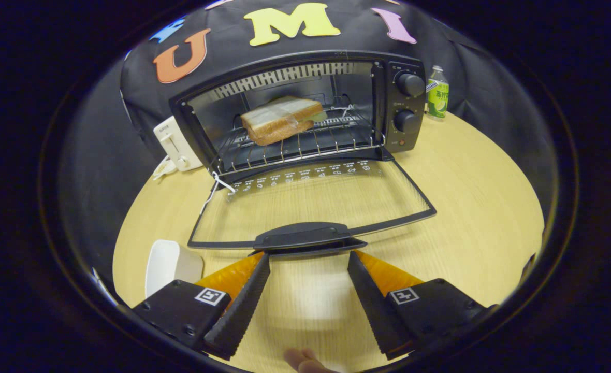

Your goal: Open the toaster oven, put the food inside, and close the toaster oven door.

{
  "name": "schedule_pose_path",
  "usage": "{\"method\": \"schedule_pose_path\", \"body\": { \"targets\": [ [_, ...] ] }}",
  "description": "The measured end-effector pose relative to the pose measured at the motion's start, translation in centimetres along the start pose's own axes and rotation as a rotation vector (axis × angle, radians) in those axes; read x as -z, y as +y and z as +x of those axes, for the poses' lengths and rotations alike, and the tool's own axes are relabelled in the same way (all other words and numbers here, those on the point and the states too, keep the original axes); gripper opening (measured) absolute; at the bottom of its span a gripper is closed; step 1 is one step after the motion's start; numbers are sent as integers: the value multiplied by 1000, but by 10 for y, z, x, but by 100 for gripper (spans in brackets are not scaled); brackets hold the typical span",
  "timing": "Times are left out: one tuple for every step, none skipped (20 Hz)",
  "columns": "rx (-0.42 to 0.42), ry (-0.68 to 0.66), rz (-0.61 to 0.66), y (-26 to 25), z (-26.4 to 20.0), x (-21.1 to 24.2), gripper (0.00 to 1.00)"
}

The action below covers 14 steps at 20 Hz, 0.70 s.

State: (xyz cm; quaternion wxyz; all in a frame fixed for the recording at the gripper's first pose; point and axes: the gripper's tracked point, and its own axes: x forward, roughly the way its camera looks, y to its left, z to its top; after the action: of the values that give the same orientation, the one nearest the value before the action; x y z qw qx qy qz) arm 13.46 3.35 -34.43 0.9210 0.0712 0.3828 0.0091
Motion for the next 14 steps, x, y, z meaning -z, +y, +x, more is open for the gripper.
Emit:
{"method": "schedule_pose_path", "body": {
  "targets": [
    [-4, -5, 4, 0, -2, -1, 99],
    [-9, -10, 10, 0, -4, -3, 99],
    [-15, -18, 17, 1, -7, -5, 99],
    [-22, -28, 24, 2, -12, -7, 100],
    [-27, -45, 31, 3, -16, -11, 100],
    [-33, -60, 30, 4, -21, -13, 99],
    [-36, -77, 22, 4, -25, -17, 99],
    [-38, -108, 19, 6, -31, -22, 99],
    [-39, -141, 9, 7, -36, -26, 99],
    [-36, -171, -8, 7, -40, -30, 99],
    [-30, -200, -27, 9, -42, -33, 99],
    [-23, -223, -41, 9, -44, -36, 99],
    [-18, -237, -47, 9, -46, -38, 99],
    [-12, -249, -49, 10, -45, -40, 99]
  ]
}}
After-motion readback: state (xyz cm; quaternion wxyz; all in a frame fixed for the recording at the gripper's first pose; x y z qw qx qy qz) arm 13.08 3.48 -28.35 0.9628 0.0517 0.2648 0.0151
